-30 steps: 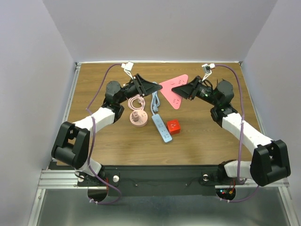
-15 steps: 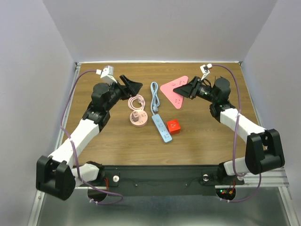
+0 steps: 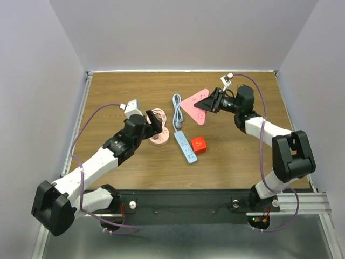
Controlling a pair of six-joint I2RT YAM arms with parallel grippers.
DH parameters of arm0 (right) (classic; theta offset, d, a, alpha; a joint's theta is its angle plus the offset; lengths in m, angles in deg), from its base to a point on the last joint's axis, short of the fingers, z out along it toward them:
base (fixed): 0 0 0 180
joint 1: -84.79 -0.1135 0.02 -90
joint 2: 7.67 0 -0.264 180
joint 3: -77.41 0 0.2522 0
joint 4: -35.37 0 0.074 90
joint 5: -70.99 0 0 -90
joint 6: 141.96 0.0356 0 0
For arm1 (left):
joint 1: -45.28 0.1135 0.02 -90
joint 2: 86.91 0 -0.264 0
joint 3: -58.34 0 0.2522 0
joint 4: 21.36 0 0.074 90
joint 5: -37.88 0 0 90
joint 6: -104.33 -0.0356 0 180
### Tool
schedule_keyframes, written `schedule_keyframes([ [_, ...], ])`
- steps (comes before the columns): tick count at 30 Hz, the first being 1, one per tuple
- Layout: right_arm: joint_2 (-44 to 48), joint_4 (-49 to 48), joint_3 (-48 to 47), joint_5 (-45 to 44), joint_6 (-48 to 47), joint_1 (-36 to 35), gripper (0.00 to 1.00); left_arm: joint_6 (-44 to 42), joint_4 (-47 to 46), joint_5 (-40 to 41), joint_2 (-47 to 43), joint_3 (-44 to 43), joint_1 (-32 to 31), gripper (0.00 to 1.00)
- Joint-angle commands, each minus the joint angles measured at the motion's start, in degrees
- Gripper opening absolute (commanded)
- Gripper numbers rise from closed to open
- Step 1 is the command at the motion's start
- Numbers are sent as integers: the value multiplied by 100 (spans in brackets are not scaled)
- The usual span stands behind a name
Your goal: Insert the plug
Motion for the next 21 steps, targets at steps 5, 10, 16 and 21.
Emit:
schedule_keyframes([
  [5,-36,-366,-471,390,10,-15,0,558,586,1235,473,-187,-404,86],
  [10,166,-357,-400,460,-69,-6,0,462,446,1148,887,-345,-404,86],
  [16,368,-357,-251,495,-51,-24,0,216,402,1051,1511,-671,-395,84],
  [21,544,-357,-137,513,-69,-15,1,66,480,1016,1862,-811,-404,76],
])
